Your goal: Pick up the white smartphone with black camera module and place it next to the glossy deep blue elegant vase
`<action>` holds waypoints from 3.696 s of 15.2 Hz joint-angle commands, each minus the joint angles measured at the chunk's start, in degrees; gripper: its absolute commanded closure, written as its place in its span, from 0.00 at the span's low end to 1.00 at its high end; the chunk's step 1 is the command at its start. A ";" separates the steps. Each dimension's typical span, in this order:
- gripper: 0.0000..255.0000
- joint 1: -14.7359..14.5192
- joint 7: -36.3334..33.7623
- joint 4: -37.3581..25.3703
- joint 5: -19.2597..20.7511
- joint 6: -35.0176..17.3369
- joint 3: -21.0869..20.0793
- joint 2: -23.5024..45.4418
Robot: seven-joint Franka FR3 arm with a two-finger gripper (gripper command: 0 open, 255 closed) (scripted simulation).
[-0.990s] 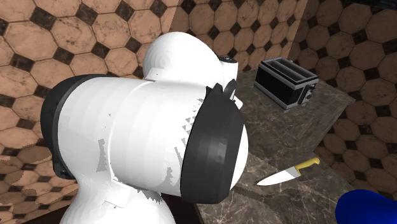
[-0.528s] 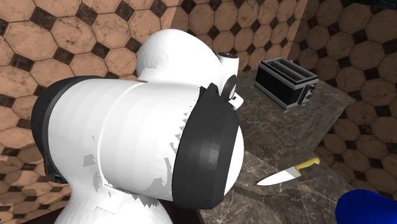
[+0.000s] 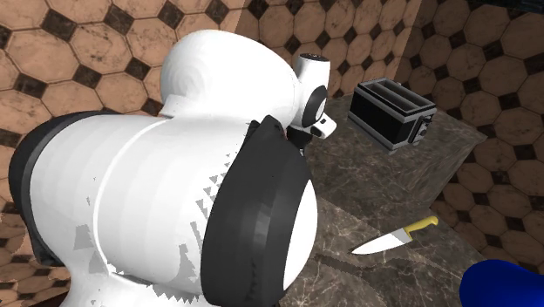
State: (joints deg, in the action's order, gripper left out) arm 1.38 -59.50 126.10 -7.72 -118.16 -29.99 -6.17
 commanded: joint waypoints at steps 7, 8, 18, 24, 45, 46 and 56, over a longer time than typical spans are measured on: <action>1.00 0.12 0.36 -4.18 -0.69 6.23 0.57 -2.22; 1.00 0.14 0.38 -4.75 -0.75 7.01 0.64 -2.44; 1.00 0.35 0.34 -11.12 -0.98 14.72 1.29 -3.91; 1.00 0.50 0.09 -15.54 -0.87 19.33 1.58 -4.11; 1.00 0.80 -2.21 -35.32 0.82 35.82 1.52 -0.58; 1.00 0.79 -2.39 -36.48 0.97 36.65 1.46 -0.22; 1.00 0.18 -4.73 -49.78 3.06 45.50 0.37 4.68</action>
State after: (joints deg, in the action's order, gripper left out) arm 1.66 -63.97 77.70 -4.91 -73.53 -29.47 -2.07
